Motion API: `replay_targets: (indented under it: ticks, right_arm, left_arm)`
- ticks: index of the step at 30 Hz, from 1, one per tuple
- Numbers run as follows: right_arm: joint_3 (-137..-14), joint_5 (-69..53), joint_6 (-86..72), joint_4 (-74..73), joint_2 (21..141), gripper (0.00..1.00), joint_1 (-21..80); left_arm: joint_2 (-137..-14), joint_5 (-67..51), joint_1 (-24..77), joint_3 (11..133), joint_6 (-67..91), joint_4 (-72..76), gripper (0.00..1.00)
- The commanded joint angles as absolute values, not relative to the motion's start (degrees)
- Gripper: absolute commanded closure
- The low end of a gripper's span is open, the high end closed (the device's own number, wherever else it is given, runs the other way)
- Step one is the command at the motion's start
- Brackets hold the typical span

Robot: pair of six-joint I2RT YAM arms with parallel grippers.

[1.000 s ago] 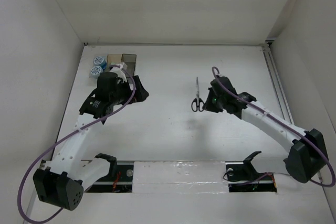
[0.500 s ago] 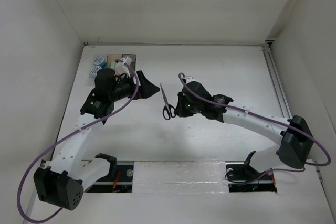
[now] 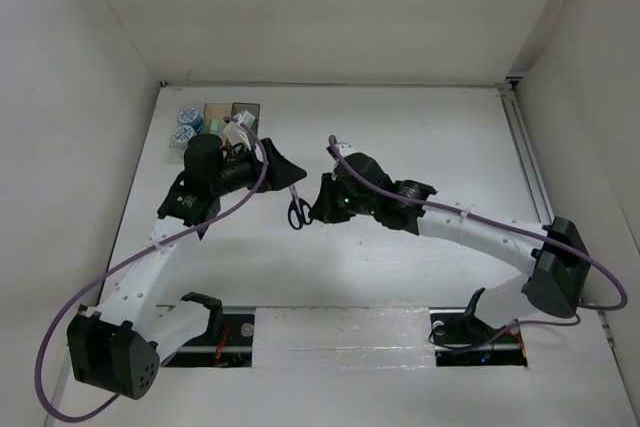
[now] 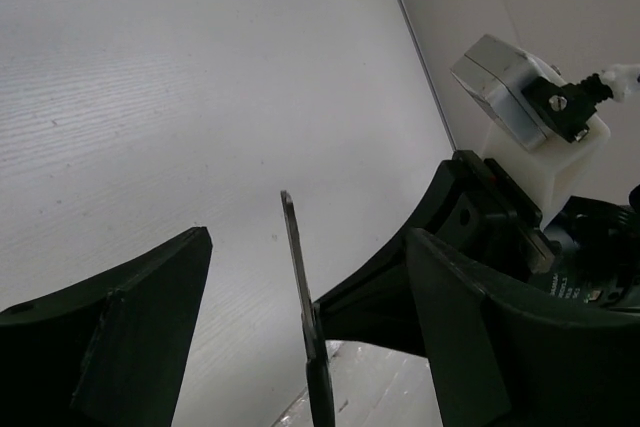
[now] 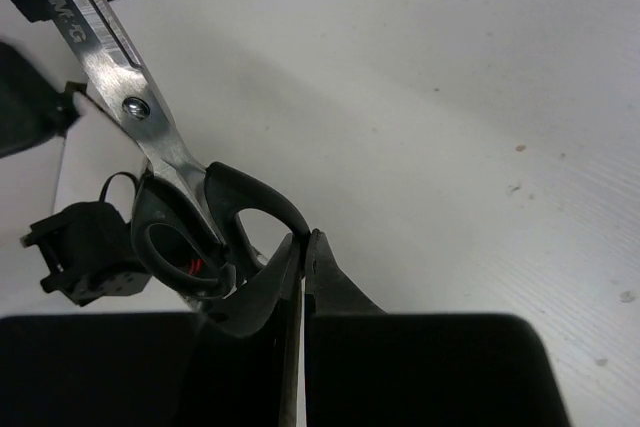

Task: Sort the stationery into containers
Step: Place the scissors in the storage box.

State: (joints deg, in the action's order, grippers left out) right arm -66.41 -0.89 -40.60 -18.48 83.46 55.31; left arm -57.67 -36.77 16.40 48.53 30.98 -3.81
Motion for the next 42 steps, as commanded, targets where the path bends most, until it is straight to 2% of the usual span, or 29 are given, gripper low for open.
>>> replay_targets:
  ticks: [1,11,14,16,21,24,25,28,29,31,32,35,38,42]
  right_arm:
    - [-70.22,-2.20,-41.48,-13.71,84.46,1.00,56.43]
    - [-70.22,-1.50,-42.63,-13.01,84.46,1.00,56.95]
    - [-70.75,-1.49,-43.15,-13.62,84.46,1.00,56.95]
    - [-70.75,-1.49,-43.15,-13.62,84.99,1.00,56.95]
    - [-70.75,-0.35,-43.15,-13.62,84.99,1.00,56.95]
    - [-70.75,0.70,-43.68,-13.62,84.99,0.81,56.95]
    - [-70.75,1.31,-43.68,-13.62,84.47,0.64,56.95]
    - [-70.22,1.84,-43.68,-13.62,84.46,0.48,56.95]
    - [-70.22,1.85,-43.68,-13.62,83.94,0.38,56.95]
    - [-69.70,2.98,-43.68,-13.62,83.94,0.28,56.95]
    - [-69.70,3.60,-43.68,-13.62,83.94,0.16,56.95]
    - [-69.18,7.55,-43.68,-16.34,82.62,0.16,56.95]
    - [-67.07,11.07,-43.68,-17.49,79.99,0.16,56.34]
    - [-63.56,11.07,-43.15,-17.49,75.68,0.16,55.81]
  left_arm:
    - [-57.92,-38.32,16.44,48.25,31.03,-0.62,0.26]
    - [-59.06,-36.56,16.44,48.87,30.50,-2.81,0.80]
    - [-59.06,-36.56,16.44,48.87,30.50,-2.81,0.90]
    - [-59.59,-36.56,16.44,48.87,30.50,-2.81,1.00]
    - [-60.12,-35.78,16.44,49.48,30.50,-3.34,1.00]
    - [-59.50,-33.84,16.44,50.97,29.88,-5.62,1.00]
    - [-58.98,-33.84,16.44,51.50,29.19,-6.15,1.00]
    - [-58.97,-32.43,16.44,52.81,27.96,-8.26,1.00]
    - [-58.37,-32.43,16.44,53.34,27.95,-8.26,1.00]
    - [-58.36,-31.30,16.44,54.05,27.33,-8.88,1.00]
    - [-58.36,-30.33,16.44,55.53,26.20,-9.66,1.00]
    - [-62.04,-22.08,16.44,61.77,22.42,-15.63,1.00]
    - [-69.41,-12.42,16.44,69.31,18.47,-20.99,1.00]
    - [-81.80,-5.55,15.91,81.34,15.57,-26.70,1.00]
